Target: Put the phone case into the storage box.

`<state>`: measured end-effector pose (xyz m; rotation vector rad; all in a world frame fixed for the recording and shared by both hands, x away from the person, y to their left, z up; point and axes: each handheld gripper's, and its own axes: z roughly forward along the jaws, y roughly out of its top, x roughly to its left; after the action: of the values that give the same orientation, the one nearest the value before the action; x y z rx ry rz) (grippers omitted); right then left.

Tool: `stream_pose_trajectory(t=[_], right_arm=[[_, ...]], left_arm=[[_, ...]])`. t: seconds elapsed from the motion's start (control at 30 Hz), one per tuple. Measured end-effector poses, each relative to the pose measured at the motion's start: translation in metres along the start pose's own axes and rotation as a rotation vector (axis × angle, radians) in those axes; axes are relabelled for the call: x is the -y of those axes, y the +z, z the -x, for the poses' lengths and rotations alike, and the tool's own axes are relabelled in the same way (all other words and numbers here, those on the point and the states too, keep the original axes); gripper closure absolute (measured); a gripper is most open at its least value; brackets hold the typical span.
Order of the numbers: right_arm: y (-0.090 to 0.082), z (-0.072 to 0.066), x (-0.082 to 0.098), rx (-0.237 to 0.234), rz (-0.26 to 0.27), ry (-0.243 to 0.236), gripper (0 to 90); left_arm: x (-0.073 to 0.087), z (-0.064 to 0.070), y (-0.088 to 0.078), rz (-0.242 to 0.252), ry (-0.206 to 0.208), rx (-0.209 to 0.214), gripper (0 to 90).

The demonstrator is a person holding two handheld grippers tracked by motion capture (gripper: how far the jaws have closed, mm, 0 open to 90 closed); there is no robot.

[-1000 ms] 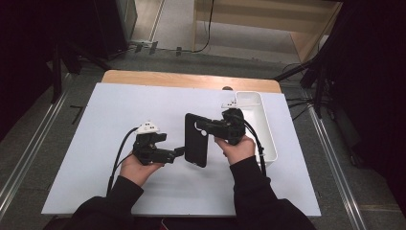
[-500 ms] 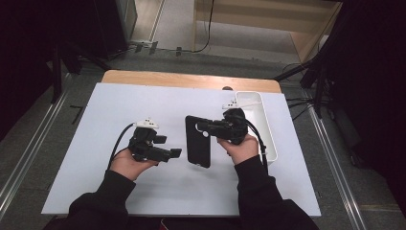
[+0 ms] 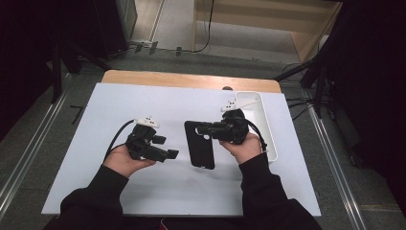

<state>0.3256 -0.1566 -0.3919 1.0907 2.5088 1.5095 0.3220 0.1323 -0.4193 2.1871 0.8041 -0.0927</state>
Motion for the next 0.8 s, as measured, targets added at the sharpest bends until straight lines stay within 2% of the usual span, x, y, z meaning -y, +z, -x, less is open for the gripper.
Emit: stream_pose_trajectory(t=[0.07, 0.23, 0.33, 0.5, 0.8], right_arm=[[-0.001, 0.0, 0.0, -0.008, -0.008, -0.019, 74.9], [-0.001, 0.002, 0.0, -0.046, -0.019, -0.042, 74.9], [-0.003, 0.002, -0.001, -0.069, -0.021, -0.049, 74.8], [-0.007, 0.002, -0.002, -0.106, -0.021, -0.098, 74.8], [-0.012, 0.001, -0.003, -0.165, -0.032, -0.147, 74.8]], left_arm=[[-0.002, 0.001, -0.002, -0.003, 0.003, -0.004, 25.9], [-0.005, 0.001, -0.005, -0.008, 0.027, 0.028, 26.2], [-0.005, 0.004, -0.006, -0.025, 0.059, 0.02, 28.9], [-0.007, 0.004, -0.011, -0.023, 0.077, 0.066, 28.9], [-0.014, 0.006, -0.02, -0.004, 0.113, 0.138, 28.9]])
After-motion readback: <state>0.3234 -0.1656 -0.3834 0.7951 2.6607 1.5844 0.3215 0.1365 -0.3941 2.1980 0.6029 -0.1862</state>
